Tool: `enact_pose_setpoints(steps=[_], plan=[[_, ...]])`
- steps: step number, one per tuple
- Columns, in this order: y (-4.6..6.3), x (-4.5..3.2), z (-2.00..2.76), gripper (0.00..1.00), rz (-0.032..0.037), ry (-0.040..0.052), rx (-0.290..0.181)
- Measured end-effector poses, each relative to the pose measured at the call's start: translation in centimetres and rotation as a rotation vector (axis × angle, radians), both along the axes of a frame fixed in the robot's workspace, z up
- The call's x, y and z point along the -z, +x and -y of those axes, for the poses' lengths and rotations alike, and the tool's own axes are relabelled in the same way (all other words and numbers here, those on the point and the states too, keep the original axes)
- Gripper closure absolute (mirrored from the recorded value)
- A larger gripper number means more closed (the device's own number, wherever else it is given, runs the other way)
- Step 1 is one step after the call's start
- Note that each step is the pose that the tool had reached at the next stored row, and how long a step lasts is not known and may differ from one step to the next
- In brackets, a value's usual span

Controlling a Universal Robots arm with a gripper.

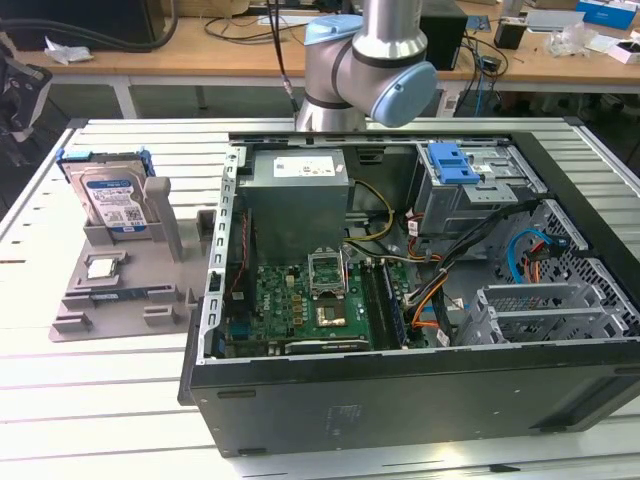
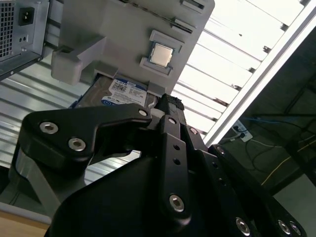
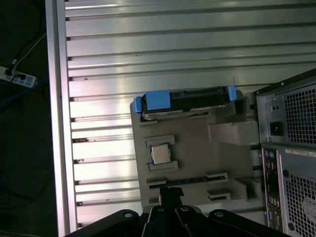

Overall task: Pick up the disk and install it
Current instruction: 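Reach for the disk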

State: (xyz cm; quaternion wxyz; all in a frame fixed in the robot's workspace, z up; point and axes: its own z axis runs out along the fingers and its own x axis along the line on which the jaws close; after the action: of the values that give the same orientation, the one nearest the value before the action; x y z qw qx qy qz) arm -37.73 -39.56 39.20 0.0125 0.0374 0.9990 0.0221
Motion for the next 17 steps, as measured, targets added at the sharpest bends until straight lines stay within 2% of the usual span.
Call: enact_pose_setpoints(steps=[6,9,11,13,16,17], plan=[[-1.0,0.03,-0.15,0.89,0.0001,0.0001,0.000],[-1.5,0.07,-0.41,0.89,0.0001,0.0000,0.000],[-1.5,0.10,-0.84,0.89,0.0001,0.0000,0.000],[-1.5,0.13,-1.58,0.89,0.0000,0.0000,0.000],[-1.5,0.16,-2.23,0.89,0.0001,0.0000,-0.001],[-1.5,0.16,-2.25,0.89,0.0001,0.0001,-0.001]])
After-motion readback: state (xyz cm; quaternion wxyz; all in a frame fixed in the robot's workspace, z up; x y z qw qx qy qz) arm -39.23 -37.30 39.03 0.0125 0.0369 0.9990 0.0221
